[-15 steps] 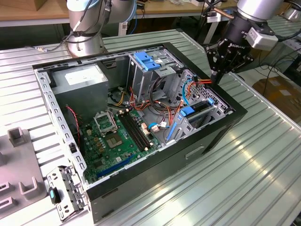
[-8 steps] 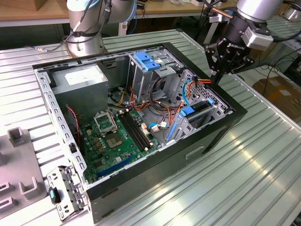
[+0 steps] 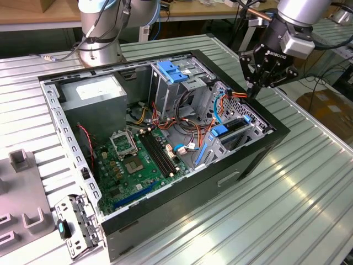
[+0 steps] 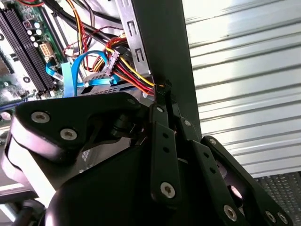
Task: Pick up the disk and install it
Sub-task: 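Insert the first disk wire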
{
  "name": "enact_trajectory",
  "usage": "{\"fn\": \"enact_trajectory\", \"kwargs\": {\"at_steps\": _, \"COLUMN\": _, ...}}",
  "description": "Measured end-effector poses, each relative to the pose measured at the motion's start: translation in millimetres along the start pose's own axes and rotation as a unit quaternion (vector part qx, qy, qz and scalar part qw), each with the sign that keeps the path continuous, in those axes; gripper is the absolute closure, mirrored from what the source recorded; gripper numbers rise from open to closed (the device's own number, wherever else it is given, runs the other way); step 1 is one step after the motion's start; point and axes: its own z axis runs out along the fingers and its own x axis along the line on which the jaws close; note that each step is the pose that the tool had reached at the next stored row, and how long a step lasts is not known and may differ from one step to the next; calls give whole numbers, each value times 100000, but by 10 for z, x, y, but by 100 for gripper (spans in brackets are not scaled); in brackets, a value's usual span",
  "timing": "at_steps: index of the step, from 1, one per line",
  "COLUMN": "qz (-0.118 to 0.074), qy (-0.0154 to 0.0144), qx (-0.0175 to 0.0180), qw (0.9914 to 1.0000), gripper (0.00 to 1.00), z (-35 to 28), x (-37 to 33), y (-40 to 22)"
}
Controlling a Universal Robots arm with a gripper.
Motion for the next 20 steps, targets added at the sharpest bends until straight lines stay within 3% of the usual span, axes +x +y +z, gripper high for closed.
{"fn": "enact_trajectory", "kwargs": {"at_steps": 6, "qz": 3902, "qy": 22, "qx": -28, "qw": 99924, "gripper": 84, "z": 6, "x": 0, "y": 0}}
{"fn": "enact_trajectory", "kwargs": {"at_steps": 12, "qz": 7737, "qy": 43, "qx": -52, "qw": 99700, "gripper": 84, "z": 9, "x": 0, "y": 0}}
{"fn": "enact_trajectory", "kwargs": {"at_steps": 20, "qz": 8472, "qy": 41, "qx": -56, "qw": 99640, "gripper": 84, "z": 9, "x": -108, "y": 108}}
